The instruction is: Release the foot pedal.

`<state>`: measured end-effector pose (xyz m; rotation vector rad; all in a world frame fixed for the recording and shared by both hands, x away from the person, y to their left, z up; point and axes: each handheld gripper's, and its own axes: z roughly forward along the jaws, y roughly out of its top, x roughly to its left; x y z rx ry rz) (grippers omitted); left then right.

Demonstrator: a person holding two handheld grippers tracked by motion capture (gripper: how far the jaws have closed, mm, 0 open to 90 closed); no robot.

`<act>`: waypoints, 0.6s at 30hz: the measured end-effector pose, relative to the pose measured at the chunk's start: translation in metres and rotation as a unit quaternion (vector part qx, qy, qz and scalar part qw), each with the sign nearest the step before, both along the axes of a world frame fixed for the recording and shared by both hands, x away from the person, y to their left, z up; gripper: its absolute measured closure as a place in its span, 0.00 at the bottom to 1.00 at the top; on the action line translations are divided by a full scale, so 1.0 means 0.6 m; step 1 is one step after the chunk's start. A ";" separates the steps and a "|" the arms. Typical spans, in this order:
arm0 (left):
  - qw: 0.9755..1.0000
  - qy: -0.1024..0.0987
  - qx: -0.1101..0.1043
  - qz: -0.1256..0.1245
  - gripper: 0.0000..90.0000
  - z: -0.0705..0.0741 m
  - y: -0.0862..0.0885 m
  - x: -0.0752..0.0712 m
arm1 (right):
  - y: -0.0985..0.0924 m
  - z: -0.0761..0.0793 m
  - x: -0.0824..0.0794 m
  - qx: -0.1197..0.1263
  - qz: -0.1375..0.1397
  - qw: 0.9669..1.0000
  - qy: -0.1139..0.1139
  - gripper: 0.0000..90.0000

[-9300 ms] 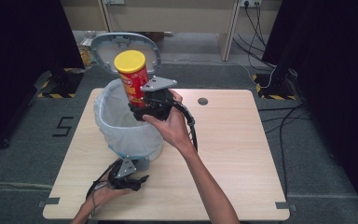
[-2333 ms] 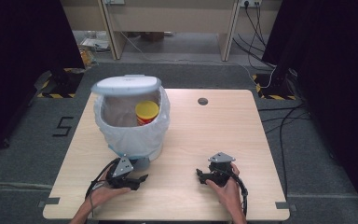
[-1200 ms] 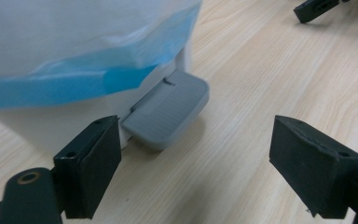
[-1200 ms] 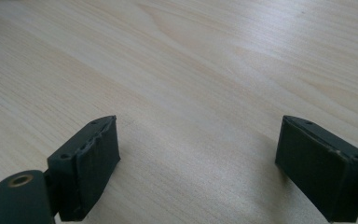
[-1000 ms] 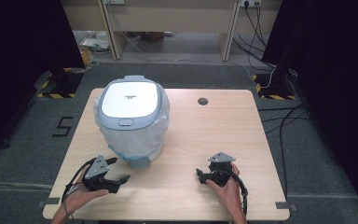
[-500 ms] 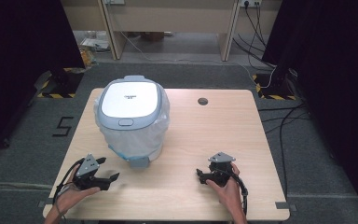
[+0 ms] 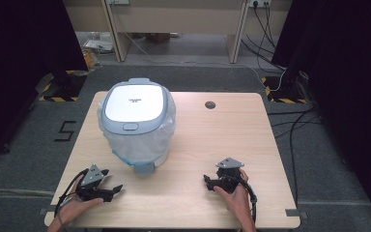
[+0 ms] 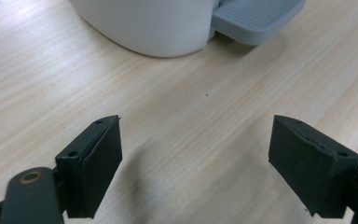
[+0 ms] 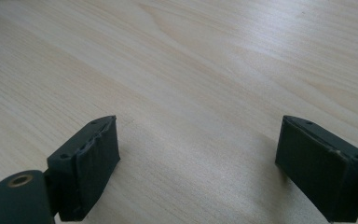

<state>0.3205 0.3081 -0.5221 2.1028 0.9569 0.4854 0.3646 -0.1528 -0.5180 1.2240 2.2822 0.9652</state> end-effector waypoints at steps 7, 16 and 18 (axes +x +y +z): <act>1.000 0.009 0.003 -0.004 0.19 -0.004 -0.001 -0.012 | 0.000 0.000 0.000 0.000 0.000 1.000 0.000 0.15; 1.000 0.026 -0.008 0.003 0.19 -0.005 0.002 -0.022 | 0.000 0.000 0.000 0.000 0.000 1.000 0.001 0.15; 1.000 0.026 -0.010 0.006 0.19 -0.006 0.001 -0.025 | 0.000 0.000 0.000 0.000 0.000 1.000 0.001 0.15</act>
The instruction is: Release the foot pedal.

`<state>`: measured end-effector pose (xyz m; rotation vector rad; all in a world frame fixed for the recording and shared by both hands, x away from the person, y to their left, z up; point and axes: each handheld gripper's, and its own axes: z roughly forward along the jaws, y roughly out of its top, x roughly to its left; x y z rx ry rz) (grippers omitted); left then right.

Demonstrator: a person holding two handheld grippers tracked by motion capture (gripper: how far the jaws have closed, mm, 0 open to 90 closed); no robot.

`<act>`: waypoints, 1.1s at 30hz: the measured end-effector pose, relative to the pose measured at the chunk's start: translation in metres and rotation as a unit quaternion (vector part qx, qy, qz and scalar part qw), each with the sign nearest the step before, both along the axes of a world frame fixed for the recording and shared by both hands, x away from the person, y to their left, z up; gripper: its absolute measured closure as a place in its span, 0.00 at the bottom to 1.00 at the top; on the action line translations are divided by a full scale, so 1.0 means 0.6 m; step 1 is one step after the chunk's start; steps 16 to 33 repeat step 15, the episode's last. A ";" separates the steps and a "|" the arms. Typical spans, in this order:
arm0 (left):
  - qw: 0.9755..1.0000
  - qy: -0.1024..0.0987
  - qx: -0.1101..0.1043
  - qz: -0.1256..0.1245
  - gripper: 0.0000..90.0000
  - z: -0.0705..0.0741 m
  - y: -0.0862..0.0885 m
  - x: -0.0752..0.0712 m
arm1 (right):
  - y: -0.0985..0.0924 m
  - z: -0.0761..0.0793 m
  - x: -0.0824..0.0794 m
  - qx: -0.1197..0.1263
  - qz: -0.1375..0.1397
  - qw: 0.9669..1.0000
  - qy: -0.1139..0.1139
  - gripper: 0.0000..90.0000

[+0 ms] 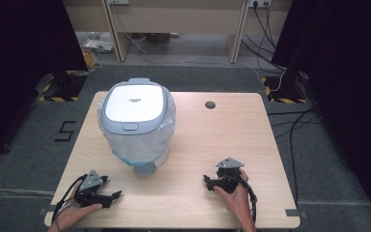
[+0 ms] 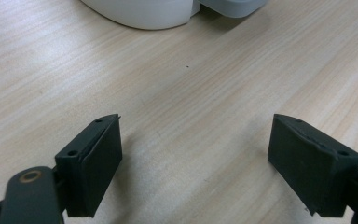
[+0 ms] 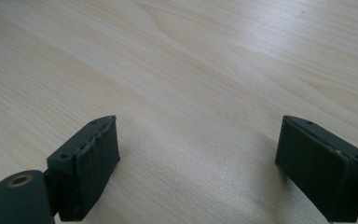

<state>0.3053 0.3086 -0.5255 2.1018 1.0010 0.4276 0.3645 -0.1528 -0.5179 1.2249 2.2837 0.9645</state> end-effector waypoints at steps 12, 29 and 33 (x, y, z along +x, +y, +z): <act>1.000 0.001 0.000 -0.013 0.19 0.000 0.005 0.001 | 0.000 0.000 0.000 0.000 -0.001 1.000 0.000 0.15; 1.000 0.001 0.000 -0.014 0.19 0.000 0.005 0.001 | 0.000 0.000 0.000 0.000 -0.001 1.000 0.001 0.15; 1.000 0.001 0.000 -0.014 0.19 0.000 0.005 0.001 | 0.000 0.000 0.000 0.000 -0.001 1.000 0.001 0.15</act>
